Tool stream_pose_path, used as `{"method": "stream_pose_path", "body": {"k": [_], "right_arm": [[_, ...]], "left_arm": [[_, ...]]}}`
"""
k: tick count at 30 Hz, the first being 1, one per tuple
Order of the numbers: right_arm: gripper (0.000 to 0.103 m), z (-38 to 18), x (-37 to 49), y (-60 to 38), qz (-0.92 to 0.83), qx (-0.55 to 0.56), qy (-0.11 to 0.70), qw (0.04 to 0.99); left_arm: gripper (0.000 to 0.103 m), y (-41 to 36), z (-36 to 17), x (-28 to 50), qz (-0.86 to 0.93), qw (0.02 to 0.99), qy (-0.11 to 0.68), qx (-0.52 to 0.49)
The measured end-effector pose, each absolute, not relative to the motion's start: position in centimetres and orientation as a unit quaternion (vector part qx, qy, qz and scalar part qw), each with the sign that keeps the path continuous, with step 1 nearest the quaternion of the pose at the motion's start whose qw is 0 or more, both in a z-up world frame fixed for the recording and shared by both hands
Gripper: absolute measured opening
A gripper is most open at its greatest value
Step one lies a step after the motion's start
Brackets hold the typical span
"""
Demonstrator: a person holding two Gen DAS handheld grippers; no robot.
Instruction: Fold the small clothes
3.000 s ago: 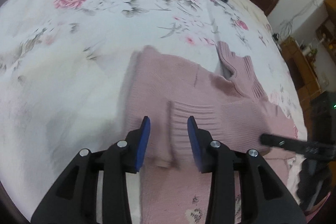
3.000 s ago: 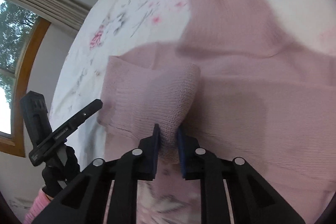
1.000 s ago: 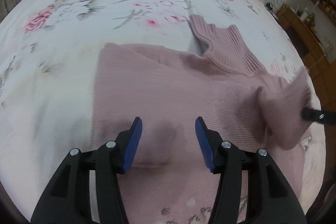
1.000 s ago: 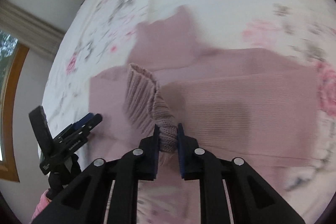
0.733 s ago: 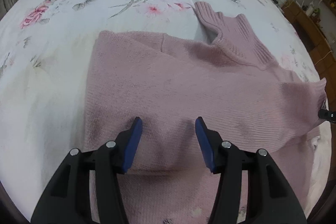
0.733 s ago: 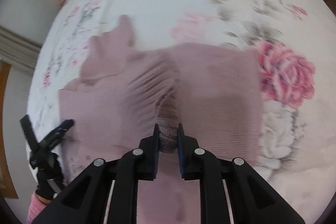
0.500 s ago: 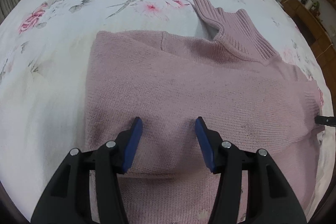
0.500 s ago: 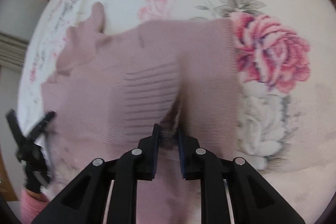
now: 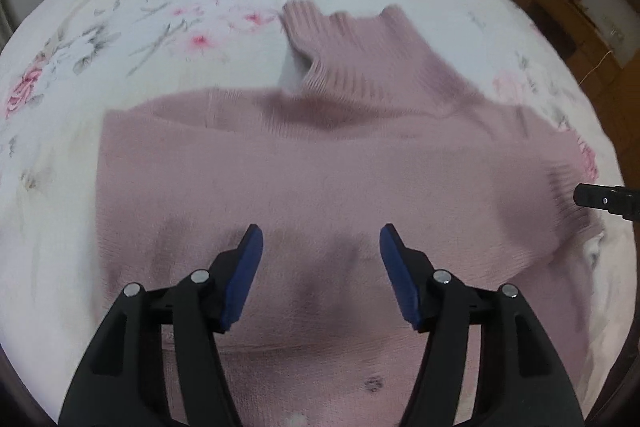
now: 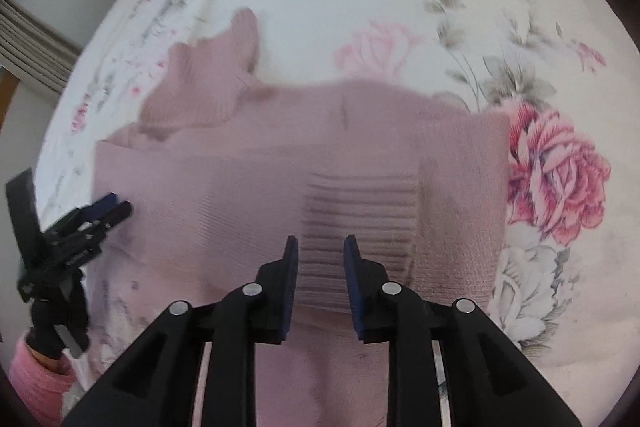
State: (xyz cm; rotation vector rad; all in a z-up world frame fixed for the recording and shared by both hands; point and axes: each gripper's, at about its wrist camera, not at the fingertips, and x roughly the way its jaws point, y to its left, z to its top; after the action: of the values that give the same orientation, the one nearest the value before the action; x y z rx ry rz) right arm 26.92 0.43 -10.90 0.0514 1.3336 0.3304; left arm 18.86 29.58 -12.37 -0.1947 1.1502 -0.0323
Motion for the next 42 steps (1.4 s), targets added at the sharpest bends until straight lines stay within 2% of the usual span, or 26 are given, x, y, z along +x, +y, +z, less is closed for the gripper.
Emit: {"method": "stream_pose_path", "body": {"k": [5,10,12,14,15,20,22,23,27,32,35,37,38,39,40,42], "right_arm": [[0.023,-13.2,26.4,-1.9,0.158,0.055,0.624,0.764],[0.024,-13.0,26.8,-1.9,0.166,0.050,0.630,0.757],[0.033,-12.0,27.0,-1.2,0.175,0.037,0.626,0.759],[0.040,-10.7,27.7,-0.4,0.193,0.035,0.615,0.764],[0.040,-10.1,28.6,0.3,0.199,0.033,0.609,0.767],[0.041,-9.4,34.1,3.3,0.208,0.070,0.596,0.772],[0.054,-9.7,36.5,4.7,0.216,0.093,0.592,0.771],[0.064,-10.0,38.2,5.8,0.223,0.107,0.593,0.766],[0.065,-11.9,42.3,8.9,0.231,0.141,0.592,0.759],[0.064,-14.5,45.0,11.2,0.229,0.153,0.600,0.751],[0.062,-15.1,45.6,12.2,0.236,0.151,0.598,0.751],[0.045,-15.3,45.7,12.9,0.239,0.140,0.599,0.751],[0.031,-15.4,45.6,13.4,0.239,0.127,0.601,0.752],[0.016,-15.4,45.4,13.8,0.238,0.112,0.601,0.755],[0.015,-15.2,45.1,13.9,0.241,0.105,0.599,0.756],[0.014,-14.1,44.3,13.7,0.251,0.101,0.582,0.767]], "left_arm": [[0.060,30.9,-14.1,18.4,-0.026,0.834,0.543,-0.095],[0.062,31.1,-14.0,18.8,-0.030,0.829,0.548,-0.105],[0.062,31.3,-12.9,19.1,-0.031,0.830,0.547,-0.109],[0.067,31.4,-11.2,20.1,-0.031,0.841,0.531,-0.094],[0.071,31.5,-10.4,21.0,-0.030,0.847,0.523,-0.087],[0.072,32.9,-9.0,26.9,-0.028,0.846,0.515,-0.132],[0.072,33.0,-9.5,29.0,-0.024,0.842,0.518,-0.148],[0.072,33.4,-9.9,30.2,-0.021,0.839,0.518,-0.164],[0.072,33.6,-12.1,33.5,-0.024,0.817,0.532,-0.221],[0.070,32.6,-13.8,35.2,-0.022,0.820,0.541,-0.184],[0.058,32.4,-14.0,36.1,-0.045,0.819,0.534,-0.206],[0.047,31.7,-14.0,36.6,-0.058,0.818,0.532,-0.211],[0.043,31.3,-14.0,36.8,-0.061,0.819,0.532,-0.206],[0.031,30.6,-13.9,37.0,-0.068,0.821,0.533,-0.194],[0.025,30.3,-13.8,37.0,-0.072,0.821,0.535,-0.187],[0.023,29.8,-13.2,36.7,-0.074,0.829,0.528,-0.170]]}}
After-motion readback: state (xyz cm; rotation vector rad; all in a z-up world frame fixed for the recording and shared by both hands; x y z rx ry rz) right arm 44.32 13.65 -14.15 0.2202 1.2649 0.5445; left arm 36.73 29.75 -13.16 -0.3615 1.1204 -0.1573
